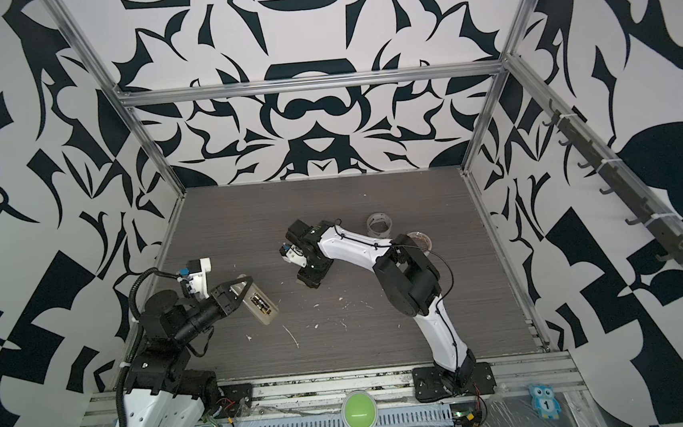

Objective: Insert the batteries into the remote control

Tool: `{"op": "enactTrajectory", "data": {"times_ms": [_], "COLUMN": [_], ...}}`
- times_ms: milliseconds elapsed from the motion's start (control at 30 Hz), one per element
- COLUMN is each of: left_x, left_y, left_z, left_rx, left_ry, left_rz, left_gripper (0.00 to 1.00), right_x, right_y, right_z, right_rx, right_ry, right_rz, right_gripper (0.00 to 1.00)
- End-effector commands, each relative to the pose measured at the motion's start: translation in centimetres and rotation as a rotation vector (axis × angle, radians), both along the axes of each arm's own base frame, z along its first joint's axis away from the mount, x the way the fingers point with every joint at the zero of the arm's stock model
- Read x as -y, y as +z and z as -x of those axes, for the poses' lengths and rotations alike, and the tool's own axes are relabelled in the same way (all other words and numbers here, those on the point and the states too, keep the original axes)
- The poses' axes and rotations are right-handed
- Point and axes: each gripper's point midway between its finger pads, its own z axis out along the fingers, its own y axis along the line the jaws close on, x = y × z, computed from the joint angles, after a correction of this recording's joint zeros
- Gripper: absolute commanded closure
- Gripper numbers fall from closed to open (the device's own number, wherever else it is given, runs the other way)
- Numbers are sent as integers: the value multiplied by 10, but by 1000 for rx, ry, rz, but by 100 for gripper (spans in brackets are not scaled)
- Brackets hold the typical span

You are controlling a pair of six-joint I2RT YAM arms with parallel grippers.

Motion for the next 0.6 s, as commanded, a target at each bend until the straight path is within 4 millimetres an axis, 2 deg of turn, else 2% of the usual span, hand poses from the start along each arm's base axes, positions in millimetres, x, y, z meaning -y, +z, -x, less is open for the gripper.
{"op": "enactTrajectory", "data": {"times_ms": [0, 333, 567], "left_x": [1, 1, 1], "left_y": [2, 3, 2], "left_z": [1, 2, 1], "left_rx": [19, 22, 22], "left_ry": [-6, -8, -6], "left_rz": [8, 9, 8], "left_gripper": [100, 100, 100], "right_x": [-14, -15, -14], "right_y": [15, 2, -5], "right_z": [-1, -10, -9], "right_rx": [12, 15, 4], "right_ry": [56, 65, 71], "right_rz": [-55, -15, -1], "right_gripper": [40, 42, 45]}}
